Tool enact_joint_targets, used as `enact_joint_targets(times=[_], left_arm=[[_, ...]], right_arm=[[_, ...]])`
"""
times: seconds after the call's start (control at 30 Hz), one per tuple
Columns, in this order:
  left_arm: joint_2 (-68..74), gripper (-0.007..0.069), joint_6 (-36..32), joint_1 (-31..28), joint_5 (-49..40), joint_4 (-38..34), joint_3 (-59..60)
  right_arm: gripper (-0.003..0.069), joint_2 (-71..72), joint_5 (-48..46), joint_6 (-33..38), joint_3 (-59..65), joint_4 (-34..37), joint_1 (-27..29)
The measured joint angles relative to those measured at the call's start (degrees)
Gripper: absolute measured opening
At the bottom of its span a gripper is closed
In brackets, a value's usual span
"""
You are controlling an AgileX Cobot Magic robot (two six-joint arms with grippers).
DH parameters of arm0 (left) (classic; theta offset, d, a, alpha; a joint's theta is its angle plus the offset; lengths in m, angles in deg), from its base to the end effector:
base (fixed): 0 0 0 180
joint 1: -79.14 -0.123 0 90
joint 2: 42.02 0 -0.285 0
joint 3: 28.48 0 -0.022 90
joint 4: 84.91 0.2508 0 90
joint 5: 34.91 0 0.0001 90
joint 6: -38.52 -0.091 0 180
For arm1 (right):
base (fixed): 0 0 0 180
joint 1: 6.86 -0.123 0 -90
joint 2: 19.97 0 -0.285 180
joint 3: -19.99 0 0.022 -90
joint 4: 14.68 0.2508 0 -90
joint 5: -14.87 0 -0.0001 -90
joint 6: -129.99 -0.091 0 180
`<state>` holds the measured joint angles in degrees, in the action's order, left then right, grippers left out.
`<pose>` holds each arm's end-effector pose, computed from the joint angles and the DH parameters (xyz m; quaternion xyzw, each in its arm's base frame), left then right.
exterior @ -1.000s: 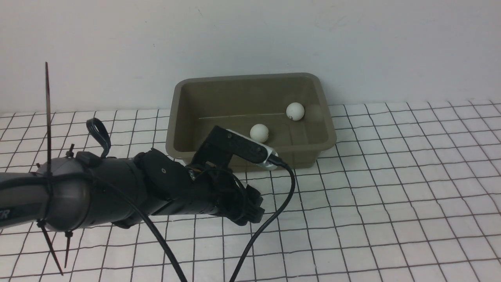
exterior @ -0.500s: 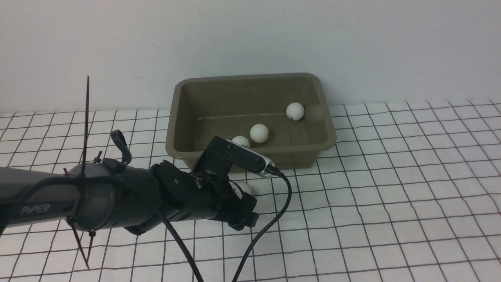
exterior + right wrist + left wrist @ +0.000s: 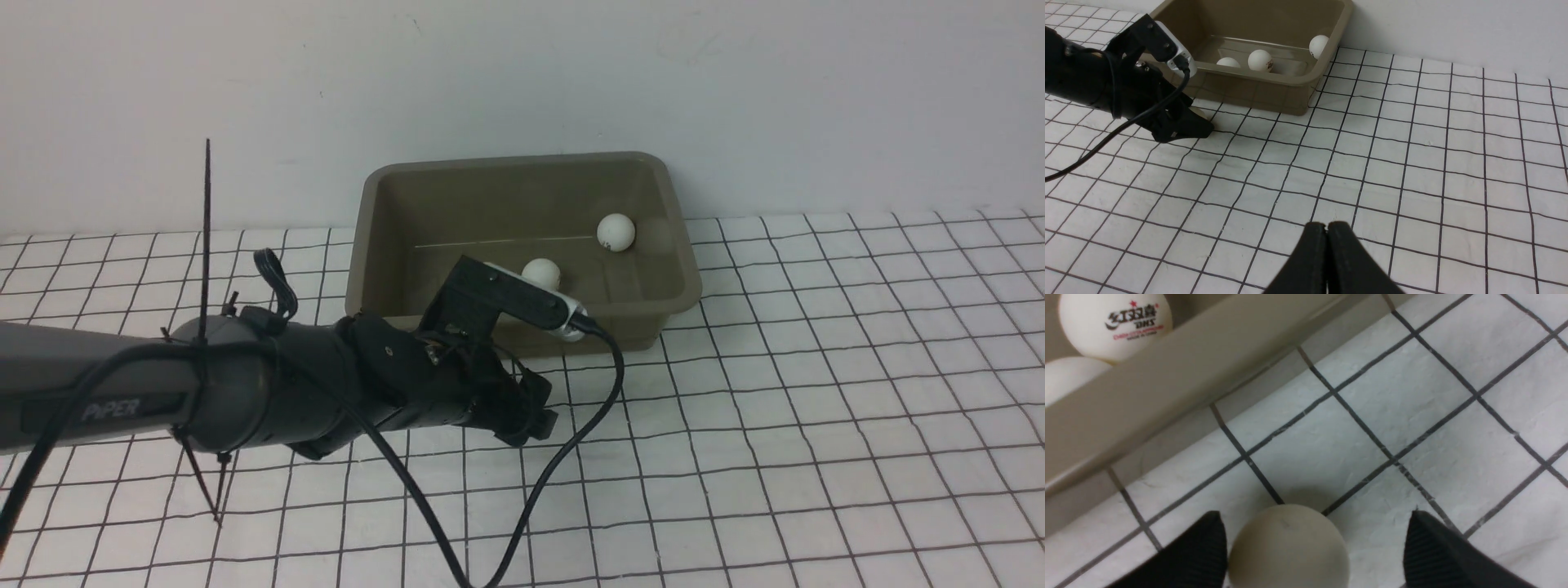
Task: Put the table tennis balls into the box on the white checkered tablecloth.
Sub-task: 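Reach for and grasp a ping pong ball on the table beside the basket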
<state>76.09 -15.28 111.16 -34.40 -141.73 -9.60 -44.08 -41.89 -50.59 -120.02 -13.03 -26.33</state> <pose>0.3257 -0.2030 0.1397 0.2314 0.9002 -0.1077 0.3528 0.0312 0.0134 0.3220 -0.1418 0.8580 0.1000 0.4834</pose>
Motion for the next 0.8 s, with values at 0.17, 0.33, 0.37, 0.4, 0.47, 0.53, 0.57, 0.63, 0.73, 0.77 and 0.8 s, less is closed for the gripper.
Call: enact_joint_targets(times=[0.17, 0.33, 0.37, 0.4, 0.47, 0.53, 0.57, 0.63, 0.73, 0.77, 0.8], left_arm=[[0.0, 0.0407, -0.2, 0.0, -0.1, 0.0, 0.0], [0.0, 0.0373, -1.6, 0.0, -0.9, 0.0, 0.0], [0.0, 0.0373, -1.8, 0.0, -1.3, 0.0, 0.0], [0.0, 0.0373, -1.8, 0.0, -1.5, 0.0, 0.0], [0.0, 0.0371, -1.9, 0.0, -1.8, 0.0, 0.0], [0.0, 0.0353, -1.9, 0.0, -1.8, 0.0, 0.0], [0.0, 0.0343, -1.9, 0.0, -1.9, 0.0, 0.0], [0.0, 0.0342, -1.9, 0.0, -1.9, 0.0, 0.0], [0.0, 0.0342, -1.9, 0.0, -1.9, 0.0, 0.0], [0.0, 0.0342, -1.9, 0.0, -2.0, 0.0, 0.0], [0.0, 0.0342, -1.9, 0.0, -2.0, 0.0, 0.0]], right_arm=[[-0.0018, 0.0, 0.0, 0.0, 0.0, 0.0, 0.0], [-0.0018, 0.0, 0.0, 0.0, 0.0, 0.0, 0.0], [-0.0018, 0.0, 0.0, 0.0, 0.0, 0.0, 0.0], [-0.0018, 0.0, 0.0, 0.0, 0.0, 0.0, 0.0], [-0.0018, 0.0, 0.0, 0.0, 0.0, 0.0, 0.0], [-0.0018, 0.0, 0.0, 0.0, 0.0, 0.0, 0.0], [-0.0018, 0.0, 0.0, 0.0, 0.0, 0.0, 0.0], [-0.0018, 0.0, 0.0, 0.0, 0.0, 0.0, 0.0], [-0.0018, 0.0, 0.0, 0.0, 0.0, 0.0, 0.0], [-0.0018, 0.0, 0.0, 0.0, 0.0, 0.0, 0.0], [-0.0018, 0.0, 0.0, 0.0, 0.0, 0.0, 0.0]])
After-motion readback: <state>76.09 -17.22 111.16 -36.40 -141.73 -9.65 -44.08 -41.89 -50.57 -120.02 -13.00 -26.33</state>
